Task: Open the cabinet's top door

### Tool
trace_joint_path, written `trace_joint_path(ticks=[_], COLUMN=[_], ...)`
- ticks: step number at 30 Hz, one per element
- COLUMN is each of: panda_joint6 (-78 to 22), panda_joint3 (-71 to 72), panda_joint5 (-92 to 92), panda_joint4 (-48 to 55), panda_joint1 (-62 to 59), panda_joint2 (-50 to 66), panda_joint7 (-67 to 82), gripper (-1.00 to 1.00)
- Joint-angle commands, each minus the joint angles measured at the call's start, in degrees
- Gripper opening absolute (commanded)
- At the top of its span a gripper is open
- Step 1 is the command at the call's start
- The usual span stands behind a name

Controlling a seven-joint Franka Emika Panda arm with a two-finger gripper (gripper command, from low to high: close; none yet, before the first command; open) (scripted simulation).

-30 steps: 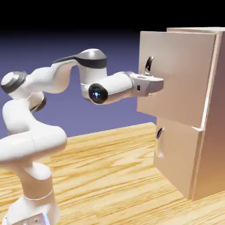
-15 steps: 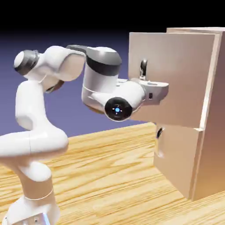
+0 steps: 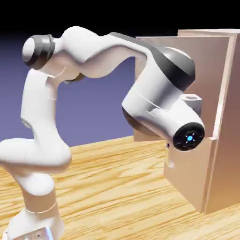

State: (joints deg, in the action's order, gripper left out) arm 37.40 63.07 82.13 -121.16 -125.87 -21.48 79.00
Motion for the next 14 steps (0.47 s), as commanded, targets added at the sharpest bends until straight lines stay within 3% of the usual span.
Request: trace_joint_path(ticks=[1, 7, 14], panda_joint6=[0.60, 6.22, 13.87], panda_joint3=[1.82, 10.76, 11.49], panda_joint5=[-1.56, -9.98, -18.79], panda_joint4=[1.42, 7.11, 11.17], panda_joint1=[-1.17, -4.93, 1.26], panda_joint2=[2.08, 14.54, 29.07], panda_joint7=[0.15, -1.16, -5.49], gripper=[-1.00, -1.00, -1.00])
